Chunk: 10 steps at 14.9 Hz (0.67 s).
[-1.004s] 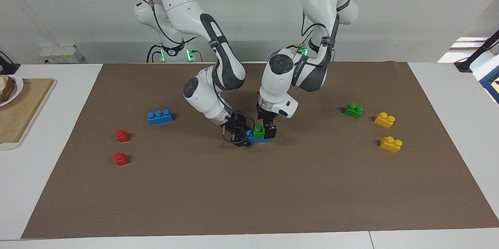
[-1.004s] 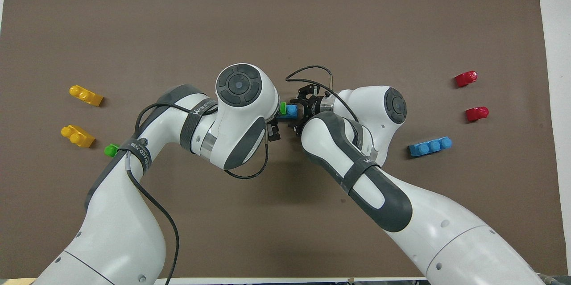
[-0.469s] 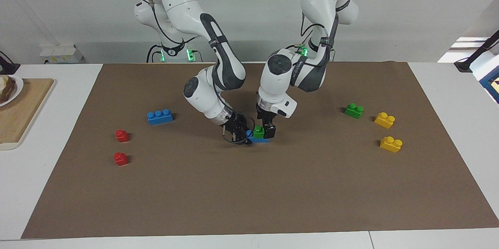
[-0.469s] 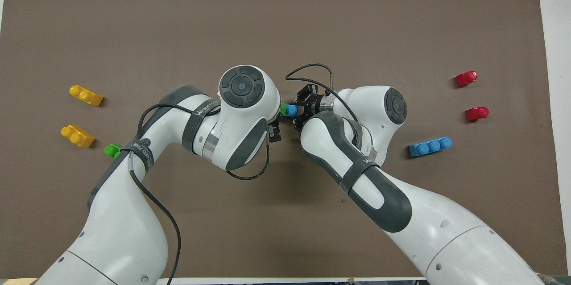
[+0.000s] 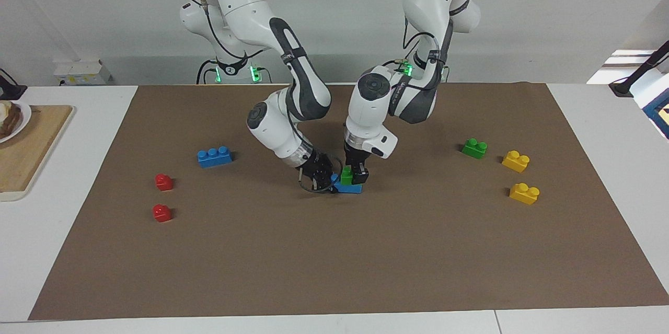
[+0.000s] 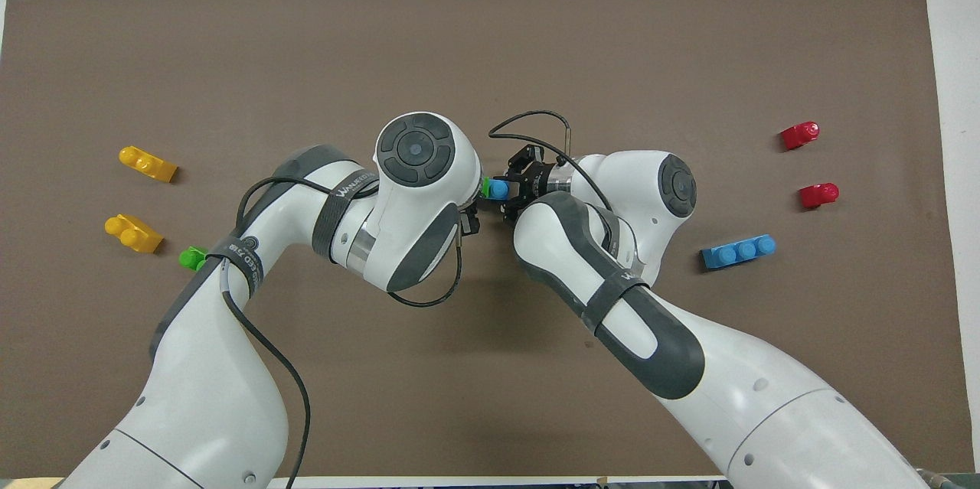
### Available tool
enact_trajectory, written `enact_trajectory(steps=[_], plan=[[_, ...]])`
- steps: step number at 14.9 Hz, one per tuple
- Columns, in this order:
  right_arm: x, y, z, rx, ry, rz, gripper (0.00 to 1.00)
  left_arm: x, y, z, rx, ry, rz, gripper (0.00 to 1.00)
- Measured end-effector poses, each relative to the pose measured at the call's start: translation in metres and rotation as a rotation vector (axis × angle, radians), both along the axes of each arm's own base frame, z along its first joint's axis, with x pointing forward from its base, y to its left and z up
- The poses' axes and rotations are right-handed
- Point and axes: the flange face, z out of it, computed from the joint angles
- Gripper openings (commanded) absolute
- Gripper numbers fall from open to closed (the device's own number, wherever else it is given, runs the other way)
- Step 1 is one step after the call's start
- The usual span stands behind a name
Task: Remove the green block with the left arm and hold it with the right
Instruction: 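Close both grippers on the joined green and blue block, then pull the green brick away with the left gripper while the right gripper holds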
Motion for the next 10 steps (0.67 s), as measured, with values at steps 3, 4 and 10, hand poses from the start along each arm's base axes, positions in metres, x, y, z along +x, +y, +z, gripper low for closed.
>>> enact_trajectory(steps=[3, 4, 10], plan=[[0.000, 0.000, 0.000, -0.002, -0.006, 0.006, 0.00, 0.002, 0.001, 0.002, 0.005, -0.015, -0.011, 0.00], [0.000, 0.000, 0.000, -0.002, -0.006, 0.007, 0.00, 0.002, 0.001, 0.002, 0.006, -0.015, -0.011, 0.00], [-0.001, 0.002, 0.000, -0.003, -0.016, 0.013, 0.00, -0.002, 0.010, 0.034, 0.014, -0.012, -0.001, 0.00]])
